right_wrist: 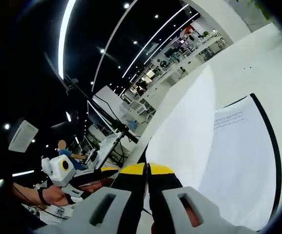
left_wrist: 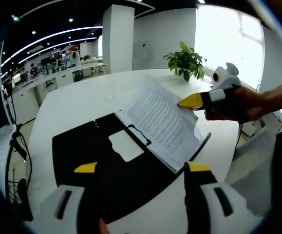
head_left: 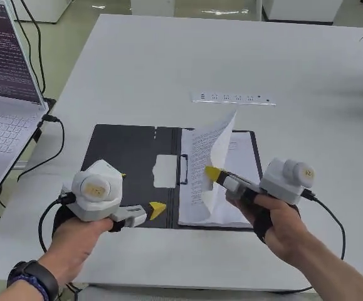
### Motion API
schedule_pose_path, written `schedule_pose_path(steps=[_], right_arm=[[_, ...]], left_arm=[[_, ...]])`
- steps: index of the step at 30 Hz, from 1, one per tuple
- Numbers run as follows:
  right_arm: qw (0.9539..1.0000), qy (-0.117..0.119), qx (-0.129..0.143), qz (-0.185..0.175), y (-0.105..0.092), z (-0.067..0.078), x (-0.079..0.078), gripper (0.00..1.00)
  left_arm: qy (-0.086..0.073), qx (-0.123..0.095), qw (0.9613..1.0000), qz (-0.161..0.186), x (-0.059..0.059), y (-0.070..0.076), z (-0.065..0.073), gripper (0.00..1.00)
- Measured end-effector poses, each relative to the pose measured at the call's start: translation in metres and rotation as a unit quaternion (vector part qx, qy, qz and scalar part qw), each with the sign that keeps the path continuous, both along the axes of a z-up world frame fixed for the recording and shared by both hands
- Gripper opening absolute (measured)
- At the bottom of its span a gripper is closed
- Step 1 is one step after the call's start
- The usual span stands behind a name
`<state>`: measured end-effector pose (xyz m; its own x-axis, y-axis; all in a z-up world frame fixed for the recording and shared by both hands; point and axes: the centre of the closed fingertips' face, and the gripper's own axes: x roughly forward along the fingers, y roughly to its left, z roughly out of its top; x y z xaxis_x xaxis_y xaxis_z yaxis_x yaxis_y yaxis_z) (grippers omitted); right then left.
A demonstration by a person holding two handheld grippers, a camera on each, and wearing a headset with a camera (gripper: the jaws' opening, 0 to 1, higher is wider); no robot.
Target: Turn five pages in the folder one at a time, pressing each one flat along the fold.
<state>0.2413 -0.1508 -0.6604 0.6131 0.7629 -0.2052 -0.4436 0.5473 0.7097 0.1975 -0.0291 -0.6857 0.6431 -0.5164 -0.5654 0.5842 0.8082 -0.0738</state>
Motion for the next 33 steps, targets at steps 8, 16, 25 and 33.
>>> schedule_pose_path(steps=[8,16,25,33], right_arm=[[0.9999,-0.001,0.001,0.017,0.031,0.001,-0.001,0.00],[0.9991,-0.002,0.000,0.042,0.061,0.001,-0.006,0.00],[0.9977,0.008,-0.008,0.067,0.084,-0.005,-0.011,0.00],[0.9961,0.019,-0.014,0.085,0.102,-0.013,-0.014,0.00]], left_arm=[[-0.003,-0.002,0.9999,0.016,-0.005,0.023,0.002,0.71],[-0.005,-0.005,0.9998,0.019,-0.007,0.030,0.002,0.71],[-0.006,-0.011,0.9997,0.022,-0.012,0.037,0.004,0.71],[-0.003,-0.014,0.9992,0.038,-0.016,0.053,0.000,0.71]])
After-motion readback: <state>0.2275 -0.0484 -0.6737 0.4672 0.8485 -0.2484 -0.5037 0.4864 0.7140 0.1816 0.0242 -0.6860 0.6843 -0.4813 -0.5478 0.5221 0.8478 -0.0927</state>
